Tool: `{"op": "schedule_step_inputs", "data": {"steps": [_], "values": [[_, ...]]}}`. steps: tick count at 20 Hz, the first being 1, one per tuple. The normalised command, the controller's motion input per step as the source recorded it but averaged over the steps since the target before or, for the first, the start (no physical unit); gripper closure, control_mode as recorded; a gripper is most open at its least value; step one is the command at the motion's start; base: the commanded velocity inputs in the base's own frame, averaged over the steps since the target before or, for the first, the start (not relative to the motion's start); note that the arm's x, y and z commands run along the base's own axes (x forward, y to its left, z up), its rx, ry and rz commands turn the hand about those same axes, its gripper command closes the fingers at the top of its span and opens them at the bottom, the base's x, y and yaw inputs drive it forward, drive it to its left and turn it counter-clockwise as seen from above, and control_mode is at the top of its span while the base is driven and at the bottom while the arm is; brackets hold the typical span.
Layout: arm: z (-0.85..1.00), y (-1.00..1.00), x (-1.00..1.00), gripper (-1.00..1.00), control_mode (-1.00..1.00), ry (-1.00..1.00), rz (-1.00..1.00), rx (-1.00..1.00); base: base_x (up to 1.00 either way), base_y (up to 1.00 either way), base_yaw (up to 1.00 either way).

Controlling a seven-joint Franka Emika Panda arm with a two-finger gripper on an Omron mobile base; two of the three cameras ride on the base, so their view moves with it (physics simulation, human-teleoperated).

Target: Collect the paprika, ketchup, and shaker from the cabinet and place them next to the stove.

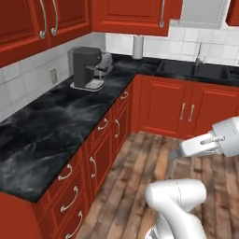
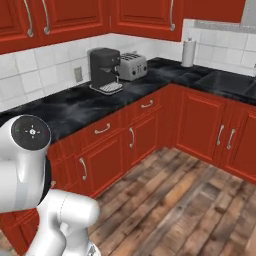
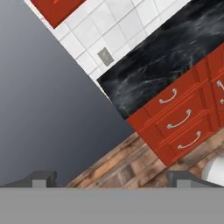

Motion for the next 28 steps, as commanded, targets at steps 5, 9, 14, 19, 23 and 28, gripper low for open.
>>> {"op": "schedule_step_inputs", "data": {"steps": [5,9,14,19,23,28], "values": [[0.00,0.00,0.00,-1.00,1.00,0.00,0.00,0.00,0.82,-0.41,-0.28],[0.00,0.00,0.00,-1.00,1.00,0.00,0.00,0.00,0.80,-0.40,-0.29],[0.00,0.00,0.00,-1.00,1.00,0.00,0.00,0.00,0.78,-0.38,-0.27],[0.00,0.00,0.00,-1.00,1.00,0.00,0.00,0.00,0.67,-0.46,-0.19],[0.00,0.00,0.00,-1.00,1.00,0.00,0.00,0.00,0.61,-0.53,-0.12],[0.00,0.00,0.00,-1.00,1.00,0.00,0.00,0.00,0.60,-0.58,-0.06]]}}
